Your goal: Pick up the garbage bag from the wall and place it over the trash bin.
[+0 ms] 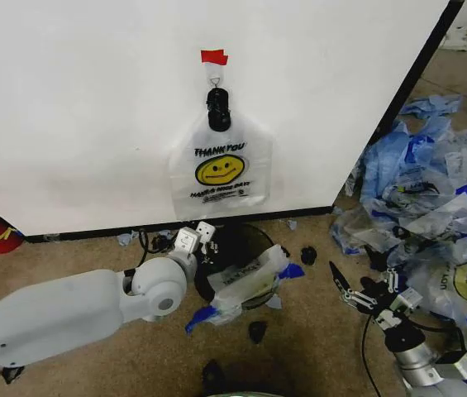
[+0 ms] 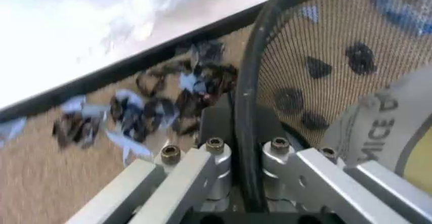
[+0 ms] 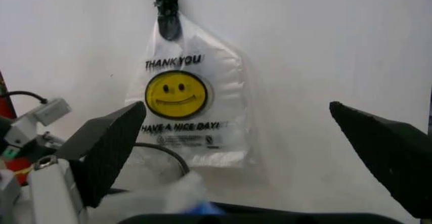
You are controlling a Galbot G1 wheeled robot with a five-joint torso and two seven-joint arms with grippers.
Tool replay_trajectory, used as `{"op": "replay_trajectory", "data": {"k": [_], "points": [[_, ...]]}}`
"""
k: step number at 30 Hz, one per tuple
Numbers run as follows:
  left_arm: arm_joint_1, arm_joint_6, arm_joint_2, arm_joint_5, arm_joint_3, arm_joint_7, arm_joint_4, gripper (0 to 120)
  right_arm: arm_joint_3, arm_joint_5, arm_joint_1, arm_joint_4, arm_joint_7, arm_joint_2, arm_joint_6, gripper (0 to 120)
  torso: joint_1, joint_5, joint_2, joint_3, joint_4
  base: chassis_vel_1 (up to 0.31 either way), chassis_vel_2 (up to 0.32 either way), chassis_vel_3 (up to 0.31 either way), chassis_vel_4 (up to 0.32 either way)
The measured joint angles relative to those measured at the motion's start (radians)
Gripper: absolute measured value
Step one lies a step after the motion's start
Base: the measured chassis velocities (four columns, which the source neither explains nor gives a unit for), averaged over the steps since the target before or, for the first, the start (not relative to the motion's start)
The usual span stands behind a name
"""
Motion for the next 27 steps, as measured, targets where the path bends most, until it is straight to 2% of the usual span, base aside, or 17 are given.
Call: {"op": "replay_trajectory", "data": {"k": [3, 6, 7, 11, 16, 20, 27], "points": [[0.105, 0.01, 0.007, -0.068, -0.108, -0.081, -0.044, 1, 0.0, 0.005, 0.006, -0.004, 0.0, -0.003, -0.001, 100, 0.0, 0.0001, 0.0, 0.0, 0.0005, 0.0, 0.0, 0.0, 0.0], [0.204, 0.008, 0.004, -0.107, -0.184, -0.165, -0.072, 0, 0.0, 0.01, 0.009, -0.004, 0.0, -0.004, -0.001, 100, 0.0, 0.0002, 0.0, 0.0, -0.0001, 0.0, 0.0, 0.0, 0.0], [0.204, 0.008, 0.004, -0.107, -0.184, -0.165, -0.072, 0, 0.0, 0.01, 0.009, -0.004, 0.0, -0.004, -0.001, 100, 0.0, 0.0002, 0.0, 0.0, -0.0001, 0.0, 0.0, 0.0, 0.0], [0.352, -0.017, -0.015, -0.175, -0.31, -0.266, -0.087, 0, 0.001, 0.013, 0.008, -0.004, 0.0, -0.007, -0.001, 100, 0.0, 0.0, 0.0, 0.0, 0.0002, 0.0, 0.0, 0.0, 0.0], [0.47, -0.049, -0.043, -0.174, -0.438, -0.27, -0.089, 0, 0.0, 0.013, 0.006, -0.008, -0.003, -0.001, 0.0, 100, 0.0, 0.0004, 0.0, 0.0, 0.0, 0.0, 0.0, 0.0, 0.0], [0.554, -0.099, -0.087, -0.122, -0.549, -0.251, -0.079, 0, -0.003, 0.011, 0.006, -0.009, -0.004, 0.001, 0.0, 100, 0.0, 0.0002, 0.0, 0.0, -0.0001, 0.0, 0.0, 0.0, 0.0], [0.648, -0.114, -0.111, -0.075, -0.627, -0.227, -0.083, 0, -0.004, 0.01, 0.004, -0.002, -0.003, -0.008, -0.005, 100, 0.0, 0.0005, 0.0, 0.0, 0.0002, 0.0, 0.0, 0.0, 0.0]]}}
